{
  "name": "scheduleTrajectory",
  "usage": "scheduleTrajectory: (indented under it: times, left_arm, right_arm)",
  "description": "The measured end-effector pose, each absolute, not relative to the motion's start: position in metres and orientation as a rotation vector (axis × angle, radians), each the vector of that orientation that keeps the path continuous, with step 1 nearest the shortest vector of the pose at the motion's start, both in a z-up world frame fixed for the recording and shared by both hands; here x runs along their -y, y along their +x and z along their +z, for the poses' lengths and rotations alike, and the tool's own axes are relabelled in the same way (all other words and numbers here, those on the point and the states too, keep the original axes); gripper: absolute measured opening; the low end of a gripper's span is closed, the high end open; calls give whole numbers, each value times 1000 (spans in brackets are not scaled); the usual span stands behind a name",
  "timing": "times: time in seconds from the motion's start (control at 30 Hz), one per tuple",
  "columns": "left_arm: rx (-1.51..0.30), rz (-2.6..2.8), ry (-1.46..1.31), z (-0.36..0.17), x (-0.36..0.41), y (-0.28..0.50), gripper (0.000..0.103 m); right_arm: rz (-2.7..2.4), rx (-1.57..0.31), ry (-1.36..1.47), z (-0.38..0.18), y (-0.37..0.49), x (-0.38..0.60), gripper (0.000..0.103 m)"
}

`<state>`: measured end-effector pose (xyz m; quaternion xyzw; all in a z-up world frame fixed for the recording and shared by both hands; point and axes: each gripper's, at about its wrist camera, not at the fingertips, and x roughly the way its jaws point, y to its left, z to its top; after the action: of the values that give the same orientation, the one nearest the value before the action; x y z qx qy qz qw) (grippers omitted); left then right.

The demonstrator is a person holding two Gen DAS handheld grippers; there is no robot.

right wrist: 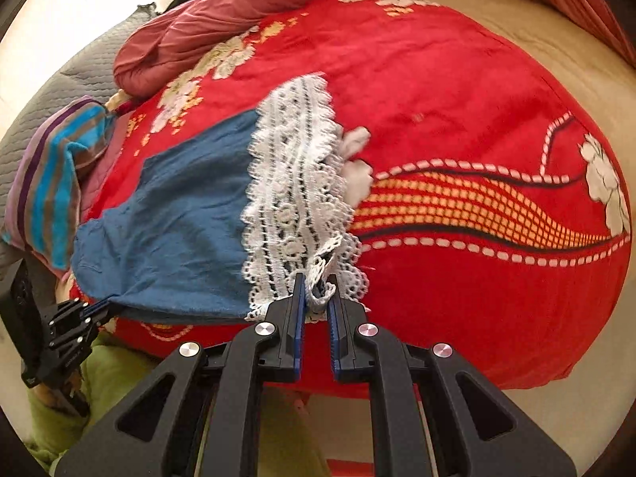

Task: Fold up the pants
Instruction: 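Stretch the pants flat between both grippers and open both, then grasp the waistband with the left gripper while the right gripper grasps the lace hem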

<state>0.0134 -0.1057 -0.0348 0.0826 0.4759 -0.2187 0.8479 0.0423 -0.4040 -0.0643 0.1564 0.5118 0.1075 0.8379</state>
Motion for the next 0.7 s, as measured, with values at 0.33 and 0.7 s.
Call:
scheduleTrajectory:
  times: [0.33,0.7]
  left_arm:
    - [-843,-350,39,20,43,-9,46]
    - [-898,188,-244,-10,-75,36,77]
  right_arm:
    - [201,-861,14,-19,28,379,49]
    - [415,-948,-95,-50,50,312,52]
